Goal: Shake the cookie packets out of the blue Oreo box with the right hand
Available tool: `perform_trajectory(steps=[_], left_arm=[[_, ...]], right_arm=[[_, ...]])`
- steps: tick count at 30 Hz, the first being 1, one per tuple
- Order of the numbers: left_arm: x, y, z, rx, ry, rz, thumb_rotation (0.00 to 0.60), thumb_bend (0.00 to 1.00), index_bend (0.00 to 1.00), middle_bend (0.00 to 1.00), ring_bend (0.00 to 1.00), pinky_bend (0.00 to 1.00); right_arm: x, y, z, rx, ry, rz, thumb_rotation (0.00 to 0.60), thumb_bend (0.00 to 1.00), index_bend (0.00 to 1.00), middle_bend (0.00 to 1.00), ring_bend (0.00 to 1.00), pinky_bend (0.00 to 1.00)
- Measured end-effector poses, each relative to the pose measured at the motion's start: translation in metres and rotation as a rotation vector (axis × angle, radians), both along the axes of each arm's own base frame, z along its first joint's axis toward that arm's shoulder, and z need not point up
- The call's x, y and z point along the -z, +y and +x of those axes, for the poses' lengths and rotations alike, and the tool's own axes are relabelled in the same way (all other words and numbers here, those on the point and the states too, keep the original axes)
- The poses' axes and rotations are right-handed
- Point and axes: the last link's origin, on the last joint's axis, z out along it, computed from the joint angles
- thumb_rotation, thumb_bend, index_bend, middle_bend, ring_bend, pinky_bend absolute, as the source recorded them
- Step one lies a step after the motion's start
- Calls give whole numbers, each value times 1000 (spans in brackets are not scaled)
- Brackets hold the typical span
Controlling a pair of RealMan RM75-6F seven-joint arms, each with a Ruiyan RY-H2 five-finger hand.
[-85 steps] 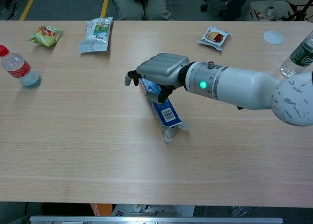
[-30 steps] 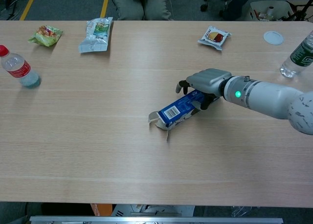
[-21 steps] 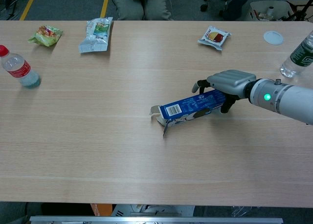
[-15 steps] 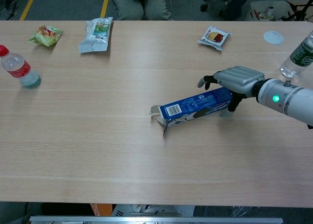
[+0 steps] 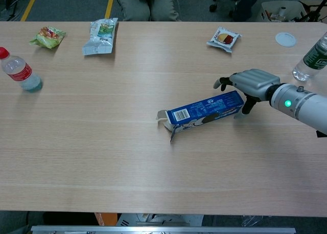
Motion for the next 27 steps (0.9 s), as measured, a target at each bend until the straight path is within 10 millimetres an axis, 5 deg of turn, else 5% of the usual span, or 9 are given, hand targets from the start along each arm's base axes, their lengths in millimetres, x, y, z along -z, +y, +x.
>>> perform_trajectory(steps=[17,27], left_arm=[[-1,-1,-1,-8,0,6,600,262,159,133,100,74],[0,1,1,1,-3,-5,600,263,159,133,100,74]], right_arm=[[10,-11,-2,-7,15,-48,600,219,536,487,422,452],[-31,-13,16,-77,-31,-96,600,228,551,499,453,484]])
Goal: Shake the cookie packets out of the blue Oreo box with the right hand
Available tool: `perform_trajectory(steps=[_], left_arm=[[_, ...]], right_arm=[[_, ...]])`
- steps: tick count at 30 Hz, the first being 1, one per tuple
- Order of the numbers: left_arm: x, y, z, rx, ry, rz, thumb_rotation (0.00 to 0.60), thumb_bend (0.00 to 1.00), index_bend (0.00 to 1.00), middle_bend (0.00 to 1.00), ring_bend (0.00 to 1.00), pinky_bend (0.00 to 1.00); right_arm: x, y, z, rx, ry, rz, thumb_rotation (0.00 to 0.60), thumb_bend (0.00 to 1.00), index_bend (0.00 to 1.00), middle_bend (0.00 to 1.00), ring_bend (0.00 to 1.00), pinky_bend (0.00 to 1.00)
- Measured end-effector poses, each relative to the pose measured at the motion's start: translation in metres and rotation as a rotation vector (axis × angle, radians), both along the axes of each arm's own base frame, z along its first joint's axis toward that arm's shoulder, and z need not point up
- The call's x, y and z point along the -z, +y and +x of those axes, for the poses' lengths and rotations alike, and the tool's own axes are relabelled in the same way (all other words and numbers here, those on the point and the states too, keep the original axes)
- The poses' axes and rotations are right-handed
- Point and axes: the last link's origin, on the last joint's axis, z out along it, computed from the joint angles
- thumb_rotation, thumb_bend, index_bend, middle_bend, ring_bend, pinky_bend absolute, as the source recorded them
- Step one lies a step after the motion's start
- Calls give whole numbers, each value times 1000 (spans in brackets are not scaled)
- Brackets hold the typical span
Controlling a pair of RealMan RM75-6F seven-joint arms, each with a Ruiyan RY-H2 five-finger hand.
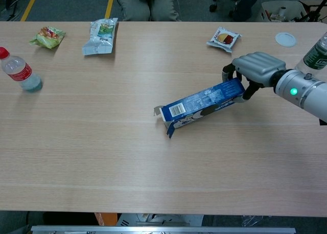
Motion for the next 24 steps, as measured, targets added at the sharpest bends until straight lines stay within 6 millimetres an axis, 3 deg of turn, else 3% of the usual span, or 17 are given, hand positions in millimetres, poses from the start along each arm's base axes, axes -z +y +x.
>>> perform_trajectory(steps=[9,12,24], left_arm=[[4,2,3,10,-8,-11,600,262,159,133,100,74],[3,2,2,8,-8,-10,600,263,159,133,100,74],[2,1,3,10,-5,-12,600,263,159,133,100,74]], right_arm=[[-71,-9,40,-99,-4,-65,600,225,551,499,454,484],[-83,-10,55,-132,2,-80,600,222,551,499,454,484],[-75,-10,51,-114,30,-79,600,217,551,499,454,484]])
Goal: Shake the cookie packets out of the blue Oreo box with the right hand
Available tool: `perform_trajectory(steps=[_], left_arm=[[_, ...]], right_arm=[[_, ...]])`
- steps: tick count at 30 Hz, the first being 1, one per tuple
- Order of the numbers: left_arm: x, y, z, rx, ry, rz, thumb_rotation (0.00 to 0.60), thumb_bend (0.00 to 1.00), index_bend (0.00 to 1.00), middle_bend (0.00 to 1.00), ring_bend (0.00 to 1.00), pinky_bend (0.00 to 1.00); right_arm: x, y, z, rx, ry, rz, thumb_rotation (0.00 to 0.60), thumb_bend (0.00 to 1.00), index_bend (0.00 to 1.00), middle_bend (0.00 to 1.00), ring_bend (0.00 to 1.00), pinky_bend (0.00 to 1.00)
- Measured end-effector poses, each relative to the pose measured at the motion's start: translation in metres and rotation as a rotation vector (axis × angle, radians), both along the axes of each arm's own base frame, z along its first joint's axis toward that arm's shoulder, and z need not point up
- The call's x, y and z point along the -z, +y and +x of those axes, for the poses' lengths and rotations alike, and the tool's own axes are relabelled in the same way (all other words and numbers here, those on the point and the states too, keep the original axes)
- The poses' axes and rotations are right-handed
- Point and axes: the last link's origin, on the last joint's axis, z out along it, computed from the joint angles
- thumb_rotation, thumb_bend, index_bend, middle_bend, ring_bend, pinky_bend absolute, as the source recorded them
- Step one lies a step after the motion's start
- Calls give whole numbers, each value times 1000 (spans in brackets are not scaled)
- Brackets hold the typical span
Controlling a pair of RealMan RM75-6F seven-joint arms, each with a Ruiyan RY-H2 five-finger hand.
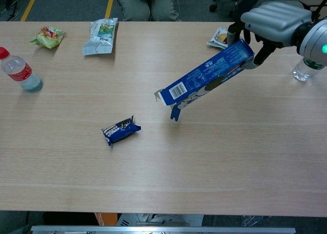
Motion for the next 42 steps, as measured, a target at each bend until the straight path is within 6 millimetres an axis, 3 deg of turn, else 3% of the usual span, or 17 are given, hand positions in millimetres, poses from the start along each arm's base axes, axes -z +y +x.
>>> perform_trajectory(steps=[6,15,23,31,42], left_arm=[[3,1,1,2,-2,-10,600,263,159,132,100,75],[4,3,5,14,0,-13,600,263,159,132,100,74],[5,4,4,9,1,-15,600,263,159,132,99,74],[7,5,5,11,0,-19,600,262,159,132,100,74],[7,5,4,8,-2,-18,600,263,159,133,100,74]], right_arm=[[-7,-2,-10,-1,82,2,600,217,551,499,454,484],[-1,-1,-13,-54,298,33,600,217,551,477,433,489],[-16,-5,-1,-45,279,-7,600,220,540,468,426,489],[-27,-5,1,-37,246,-14,600,220,439,446,408,478],[-29,-6,2,-47,202,-21,600,113,434,444,405,471]])
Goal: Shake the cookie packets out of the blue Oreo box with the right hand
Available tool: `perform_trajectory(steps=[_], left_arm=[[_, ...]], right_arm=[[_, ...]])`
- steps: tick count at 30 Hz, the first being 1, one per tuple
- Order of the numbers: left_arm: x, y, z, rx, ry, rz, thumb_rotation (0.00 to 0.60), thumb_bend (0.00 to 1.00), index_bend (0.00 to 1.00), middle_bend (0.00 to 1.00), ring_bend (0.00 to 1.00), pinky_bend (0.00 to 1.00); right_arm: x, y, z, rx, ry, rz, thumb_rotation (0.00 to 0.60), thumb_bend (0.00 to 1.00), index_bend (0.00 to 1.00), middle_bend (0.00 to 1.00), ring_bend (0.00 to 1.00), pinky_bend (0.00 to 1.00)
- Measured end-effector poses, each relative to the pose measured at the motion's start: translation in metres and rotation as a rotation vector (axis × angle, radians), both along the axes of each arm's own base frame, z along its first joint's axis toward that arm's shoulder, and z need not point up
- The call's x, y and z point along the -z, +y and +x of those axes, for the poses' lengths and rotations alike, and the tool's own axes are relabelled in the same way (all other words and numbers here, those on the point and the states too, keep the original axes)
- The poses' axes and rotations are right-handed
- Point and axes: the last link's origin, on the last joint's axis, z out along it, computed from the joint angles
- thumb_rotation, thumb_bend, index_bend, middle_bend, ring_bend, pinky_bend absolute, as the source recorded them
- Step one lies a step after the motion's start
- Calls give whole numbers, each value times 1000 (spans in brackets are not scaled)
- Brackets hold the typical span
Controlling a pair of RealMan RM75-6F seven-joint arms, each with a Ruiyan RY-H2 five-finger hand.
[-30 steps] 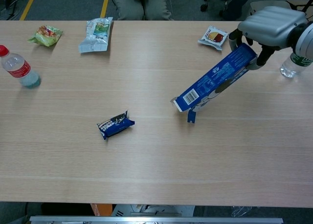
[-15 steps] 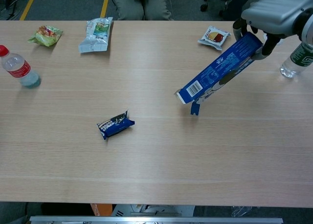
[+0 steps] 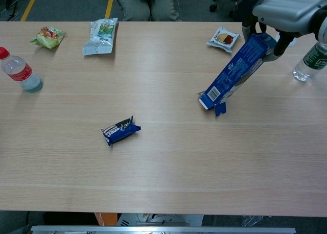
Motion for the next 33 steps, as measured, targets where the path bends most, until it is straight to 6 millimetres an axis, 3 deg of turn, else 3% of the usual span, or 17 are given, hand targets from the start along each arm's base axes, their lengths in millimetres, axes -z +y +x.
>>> perform_trajectory(steps=[11,27,33], left_arm=[[0,1,0,1,0,0,600,263,159,133,100,74],[-3,0,1,1,5,9,600,263,159,132,100,74],[-2,0,2,6,6,6,600,262,159,132,100,74]], right_arm=[[-12,-2,8,-4,-97,-35,600,114,435,444,406,471],[-38,-2,44,-64,-412,-81,600,112,435,444,406,471],[-28,5,52,-98,-470,-41,600,112,434,444,406,471]])
